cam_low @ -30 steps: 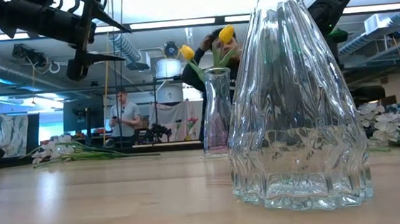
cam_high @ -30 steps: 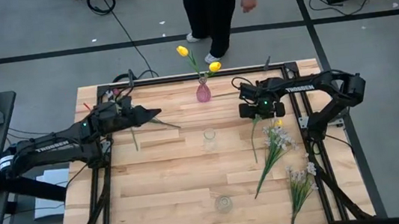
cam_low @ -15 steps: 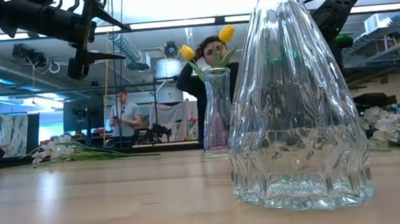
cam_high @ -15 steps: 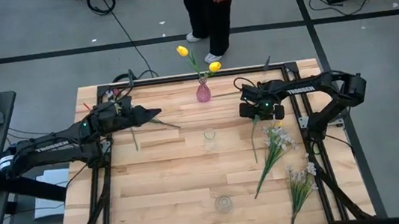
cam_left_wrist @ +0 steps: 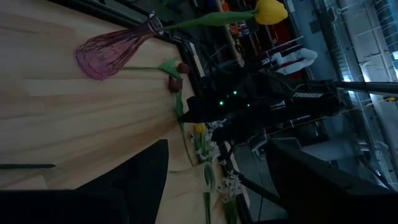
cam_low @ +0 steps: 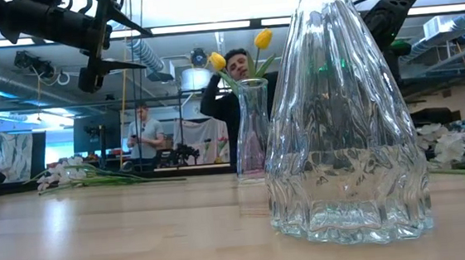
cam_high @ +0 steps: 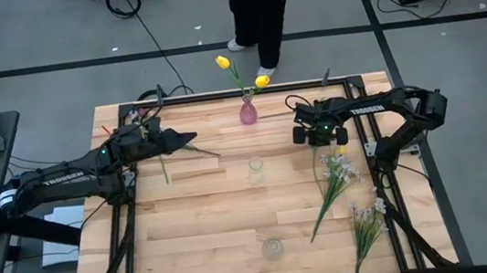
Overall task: Sort flowers into vase by color
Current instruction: Put the bottom right red flower into the top transparent vase
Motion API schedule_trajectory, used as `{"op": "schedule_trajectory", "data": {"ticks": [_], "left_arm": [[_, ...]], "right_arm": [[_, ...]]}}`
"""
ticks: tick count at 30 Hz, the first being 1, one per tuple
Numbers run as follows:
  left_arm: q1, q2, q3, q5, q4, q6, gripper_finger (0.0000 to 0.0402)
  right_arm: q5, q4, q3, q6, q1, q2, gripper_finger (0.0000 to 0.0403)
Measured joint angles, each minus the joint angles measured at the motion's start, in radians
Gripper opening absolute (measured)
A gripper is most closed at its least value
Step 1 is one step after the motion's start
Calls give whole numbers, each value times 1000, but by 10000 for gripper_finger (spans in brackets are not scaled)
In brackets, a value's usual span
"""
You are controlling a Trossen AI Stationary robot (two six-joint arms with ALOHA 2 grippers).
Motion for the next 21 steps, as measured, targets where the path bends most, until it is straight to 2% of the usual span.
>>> {"op": "schedule_trajectory", "data": {"ticks": [2, 8, 12, 21], "left_arm": [[0, 0, 0, 0, 0, 0, 275], [0, 0, 0, 30, 0, -3, 275], [0, 0, 0, 35, 0, -2, 275], [0, 0, 0, 35, 32, -2, 275]], "right_arm": [[-2, 2, 0, -9, 0, 0, 12], [-25, 37, -5, -18, 0, -21, 17], [-45, 114, -2, -18, 2, -78, 7], [11, 211, -2, -19, -13, -238, 6]]}}
